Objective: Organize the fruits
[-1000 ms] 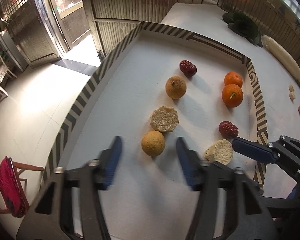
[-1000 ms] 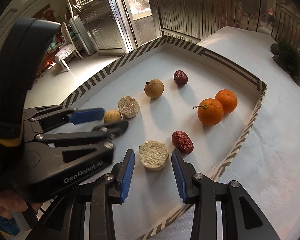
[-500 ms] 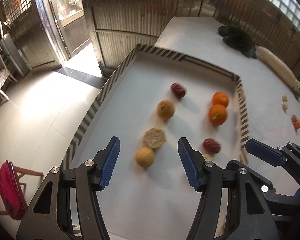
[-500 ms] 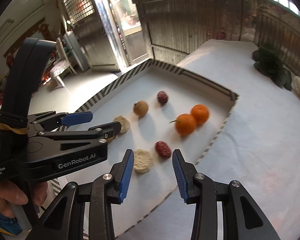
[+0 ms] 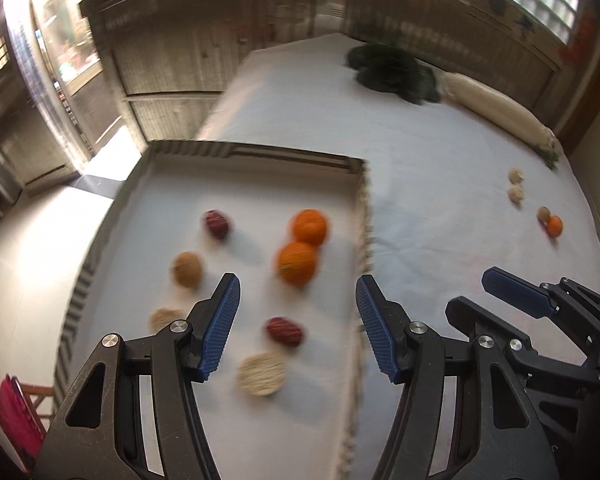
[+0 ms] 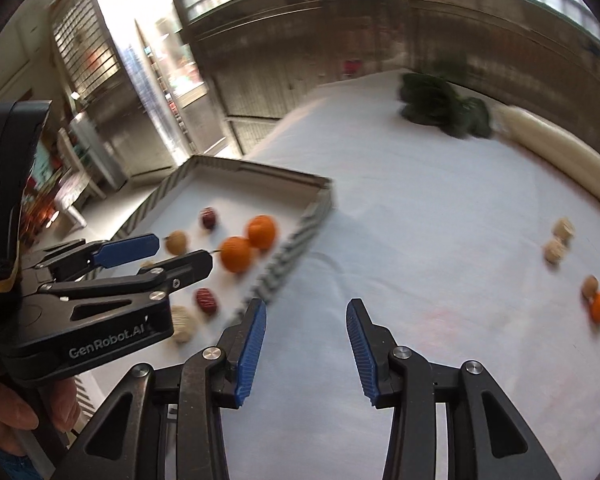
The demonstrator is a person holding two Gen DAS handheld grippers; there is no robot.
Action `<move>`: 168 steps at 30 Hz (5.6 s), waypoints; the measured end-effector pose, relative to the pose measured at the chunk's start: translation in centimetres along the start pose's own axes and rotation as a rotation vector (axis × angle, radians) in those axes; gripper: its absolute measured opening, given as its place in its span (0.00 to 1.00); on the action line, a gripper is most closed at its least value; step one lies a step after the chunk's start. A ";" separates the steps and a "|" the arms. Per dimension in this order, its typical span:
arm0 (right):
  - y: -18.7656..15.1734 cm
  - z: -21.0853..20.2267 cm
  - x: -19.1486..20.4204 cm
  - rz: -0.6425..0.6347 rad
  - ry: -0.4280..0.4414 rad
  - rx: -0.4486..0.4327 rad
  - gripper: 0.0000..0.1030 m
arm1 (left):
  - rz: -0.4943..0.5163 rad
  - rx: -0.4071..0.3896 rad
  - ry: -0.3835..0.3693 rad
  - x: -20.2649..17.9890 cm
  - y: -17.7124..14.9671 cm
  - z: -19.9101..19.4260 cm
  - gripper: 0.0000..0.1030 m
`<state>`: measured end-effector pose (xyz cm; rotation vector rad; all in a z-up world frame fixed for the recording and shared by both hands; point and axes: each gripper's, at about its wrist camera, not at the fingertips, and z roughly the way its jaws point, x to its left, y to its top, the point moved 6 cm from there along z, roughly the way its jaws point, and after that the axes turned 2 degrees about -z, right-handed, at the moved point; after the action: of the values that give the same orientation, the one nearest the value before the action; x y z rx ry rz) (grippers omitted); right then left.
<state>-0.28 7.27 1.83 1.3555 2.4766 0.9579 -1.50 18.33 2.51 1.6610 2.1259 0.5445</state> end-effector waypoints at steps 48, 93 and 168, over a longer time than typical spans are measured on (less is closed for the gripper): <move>-4.7 -3.7 -30.8 0.399 -0.275 -0.048 0.30 | 0.432 0.120 -0.295 -28.7 7.7 12.3 0.59; -4.8 -5.8 -16.1 0.281 -0.154 -0.050 0.30 | 0.309 0.052 -0.197 -15.4 1.7 3.7 0.25; -2.8 7.6 13.3 -0.305 0.249 0.245 0.31 | -0.091 0.123 0.097 10.0 -6.2 1.0 0.25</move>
<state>-6.67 20.38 -3.71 0.9168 2.9588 0.8164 -8.34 26.72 -2.24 1.6214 2.3351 0.4843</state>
